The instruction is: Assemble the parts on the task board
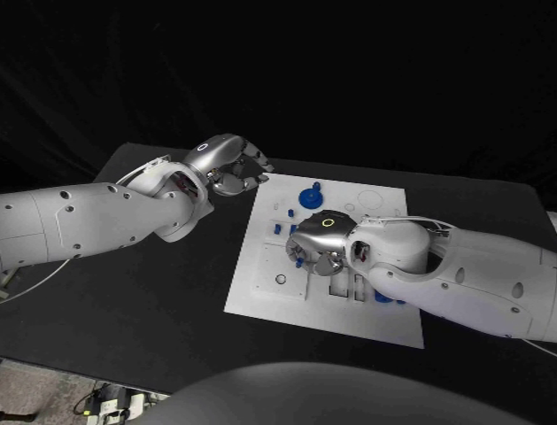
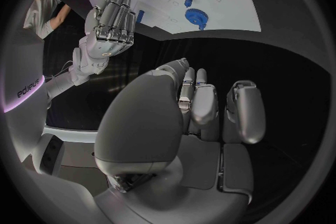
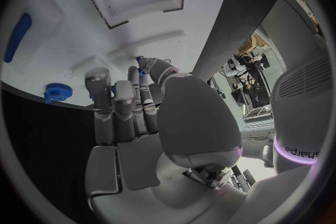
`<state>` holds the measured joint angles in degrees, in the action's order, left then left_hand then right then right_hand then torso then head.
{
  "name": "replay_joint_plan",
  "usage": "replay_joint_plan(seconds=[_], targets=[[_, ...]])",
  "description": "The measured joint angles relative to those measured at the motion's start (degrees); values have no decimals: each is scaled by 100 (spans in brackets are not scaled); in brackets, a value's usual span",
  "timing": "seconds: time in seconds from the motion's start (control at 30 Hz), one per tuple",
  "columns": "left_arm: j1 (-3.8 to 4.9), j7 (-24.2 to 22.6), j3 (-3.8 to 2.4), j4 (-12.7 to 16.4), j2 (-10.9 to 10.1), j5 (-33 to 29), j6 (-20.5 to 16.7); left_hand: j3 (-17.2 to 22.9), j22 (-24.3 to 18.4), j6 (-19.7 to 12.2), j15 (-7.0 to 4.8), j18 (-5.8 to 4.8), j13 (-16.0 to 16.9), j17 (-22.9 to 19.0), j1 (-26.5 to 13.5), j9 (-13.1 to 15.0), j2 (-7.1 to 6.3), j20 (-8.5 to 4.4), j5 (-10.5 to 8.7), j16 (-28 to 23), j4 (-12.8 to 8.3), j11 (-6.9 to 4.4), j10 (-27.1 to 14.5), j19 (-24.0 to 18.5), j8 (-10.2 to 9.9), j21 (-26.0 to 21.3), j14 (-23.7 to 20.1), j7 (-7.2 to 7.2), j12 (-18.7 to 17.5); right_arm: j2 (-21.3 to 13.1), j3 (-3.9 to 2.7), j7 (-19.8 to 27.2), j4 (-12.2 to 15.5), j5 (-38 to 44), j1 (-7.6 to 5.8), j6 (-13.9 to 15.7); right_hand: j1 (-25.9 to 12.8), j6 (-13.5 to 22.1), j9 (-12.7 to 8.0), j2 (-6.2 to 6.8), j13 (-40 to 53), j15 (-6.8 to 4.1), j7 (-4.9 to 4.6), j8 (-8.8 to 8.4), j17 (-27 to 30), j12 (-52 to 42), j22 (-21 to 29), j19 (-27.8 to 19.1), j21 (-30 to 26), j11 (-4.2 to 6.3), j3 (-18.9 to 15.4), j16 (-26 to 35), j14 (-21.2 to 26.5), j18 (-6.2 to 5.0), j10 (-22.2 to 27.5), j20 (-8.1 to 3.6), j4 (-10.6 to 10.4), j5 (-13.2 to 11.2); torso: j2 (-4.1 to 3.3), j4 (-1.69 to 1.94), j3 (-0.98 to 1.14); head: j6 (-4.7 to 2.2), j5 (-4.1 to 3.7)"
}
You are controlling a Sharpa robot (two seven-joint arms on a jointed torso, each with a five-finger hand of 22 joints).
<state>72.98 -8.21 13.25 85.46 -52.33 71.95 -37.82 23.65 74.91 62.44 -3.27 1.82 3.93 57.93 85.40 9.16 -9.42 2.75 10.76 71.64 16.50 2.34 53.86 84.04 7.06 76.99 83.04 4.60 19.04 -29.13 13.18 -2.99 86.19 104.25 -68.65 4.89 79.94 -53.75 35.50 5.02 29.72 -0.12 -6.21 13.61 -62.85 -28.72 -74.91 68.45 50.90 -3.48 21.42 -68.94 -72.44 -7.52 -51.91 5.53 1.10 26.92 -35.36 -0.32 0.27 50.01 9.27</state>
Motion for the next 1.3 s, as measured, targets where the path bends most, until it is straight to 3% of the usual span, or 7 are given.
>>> replay_joint_plan(seconds=[0.77,1.0,1.3], targets=[[-1,-4,0,-15,21,0,26,0,0,0,20,0,1,-92,0,0,0,21,0,-23,0,0,0,-21,0,-111,-20,0,0,6,-3,-2,-40,1,73,6,0,32,-7,-1,22,3,32,-67,38,46,1,-42,-67,29,-16,35,43,0,135,1,16,-21,-1,2,1,0,0],[-2,-3,0,-16,21,0,34,0,-1,0,20,0,1,-91,0,0,0,21,0,-23,0,0,0,-21,0,-111,-20,0,0,7,1,-20,-42,1,82,-11,-68,525,-145,67,65,80,196,-437,184,222,-4,-226,-332,-97,-16,178,224,0,714,44,16,-286,-1,2,-1,0,0],[-2,1,0,-17,18,0,44,0,-1,0,20,0,1,-91,0,0,0,21,0,-23,0,0,0,-21,0,-111,-20,0,0,-13,1,-74,-42,1,84,-59,-113,802,-385,113,212,137,346,-756,368,262,-3,-430,-709,-208,-16,301,444,-1,1454,123,16,-583,1,0,-1,0,-7]])
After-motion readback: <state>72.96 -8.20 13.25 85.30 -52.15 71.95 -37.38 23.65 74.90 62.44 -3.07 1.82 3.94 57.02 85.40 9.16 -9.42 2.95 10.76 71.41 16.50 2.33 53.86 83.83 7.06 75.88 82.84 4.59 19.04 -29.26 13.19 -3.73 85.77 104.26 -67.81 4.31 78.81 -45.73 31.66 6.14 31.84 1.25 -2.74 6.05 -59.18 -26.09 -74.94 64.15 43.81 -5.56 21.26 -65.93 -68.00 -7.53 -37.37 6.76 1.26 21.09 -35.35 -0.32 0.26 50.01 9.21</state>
